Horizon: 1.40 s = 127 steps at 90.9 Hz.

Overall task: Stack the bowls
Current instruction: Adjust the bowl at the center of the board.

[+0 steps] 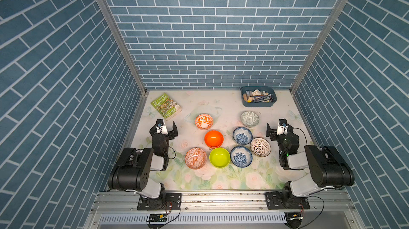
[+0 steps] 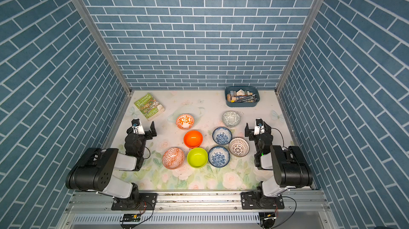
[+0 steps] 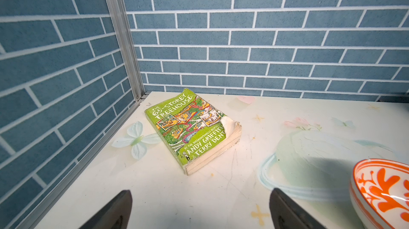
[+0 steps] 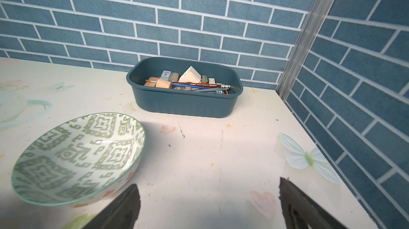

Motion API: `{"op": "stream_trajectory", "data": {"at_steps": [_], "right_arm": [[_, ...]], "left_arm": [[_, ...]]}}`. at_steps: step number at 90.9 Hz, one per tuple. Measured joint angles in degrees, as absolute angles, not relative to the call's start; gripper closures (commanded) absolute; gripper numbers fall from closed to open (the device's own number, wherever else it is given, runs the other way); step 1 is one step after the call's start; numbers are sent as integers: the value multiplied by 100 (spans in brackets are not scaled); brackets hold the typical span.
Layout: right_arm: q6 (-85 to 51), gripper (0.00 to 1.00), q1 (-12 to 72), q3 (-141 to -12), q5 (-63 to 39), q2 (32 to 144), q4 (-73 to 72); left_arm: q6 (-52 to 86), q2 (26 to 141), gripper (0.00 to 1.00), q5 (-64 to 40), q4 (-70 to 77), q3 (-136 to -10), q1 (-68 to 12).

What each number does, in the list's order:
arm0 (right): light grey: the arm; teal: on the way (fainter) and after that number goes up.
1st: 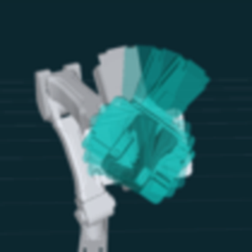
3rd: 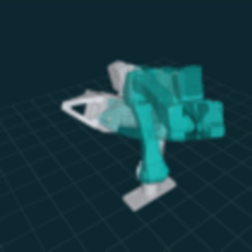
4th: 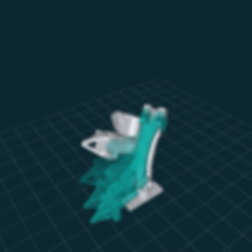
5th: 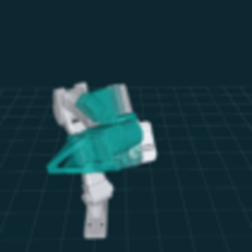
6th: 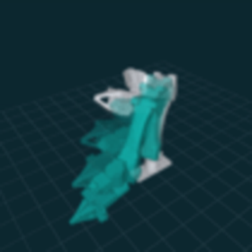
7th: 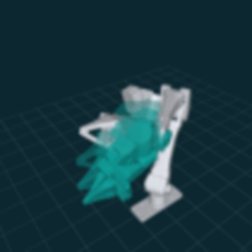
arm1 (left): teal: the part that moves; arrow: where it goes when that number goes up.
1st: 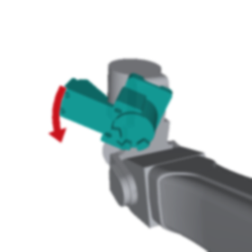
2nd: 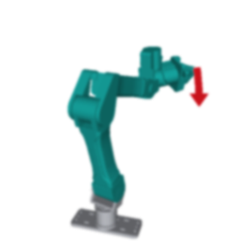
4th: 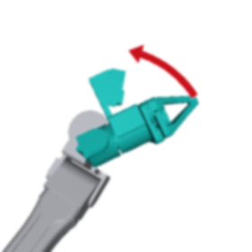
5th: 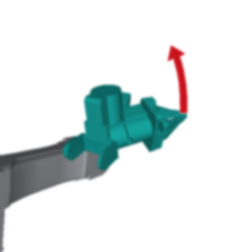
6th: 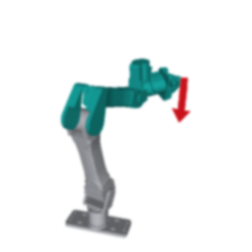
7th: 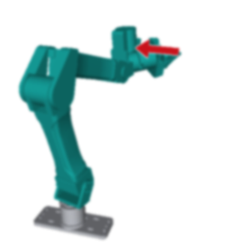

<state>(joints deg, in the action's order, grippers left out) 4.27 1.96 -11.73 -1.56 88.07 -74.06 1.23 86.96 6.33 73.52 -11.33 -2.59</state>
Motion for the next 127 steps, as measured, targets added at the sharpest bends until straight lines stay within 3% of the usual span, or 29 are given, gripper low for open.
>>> {"op": "stream_trajectory", "data": {"at_steps": [59, 96, 110, 127], "right_arm": [[427, 0, 196, -1173, -156, 8807, -7406], [451, 0, 198, -891, -554, 8748, -7673], [451, 0, 224, -902, -543, 8132, -7282], [248, 0, 329, -1409, -139, 6416, -5874]], "left_arm": [[128, 8696, 0, 683, 7354, -1133, -261], [209, 8536, 0, 1763, 8088, -510, -528], [368, 7736, 0, 2182, 6777, -1144, -563], [1098, 6895, 0, 2650, 4324, -2613, -567]]}}
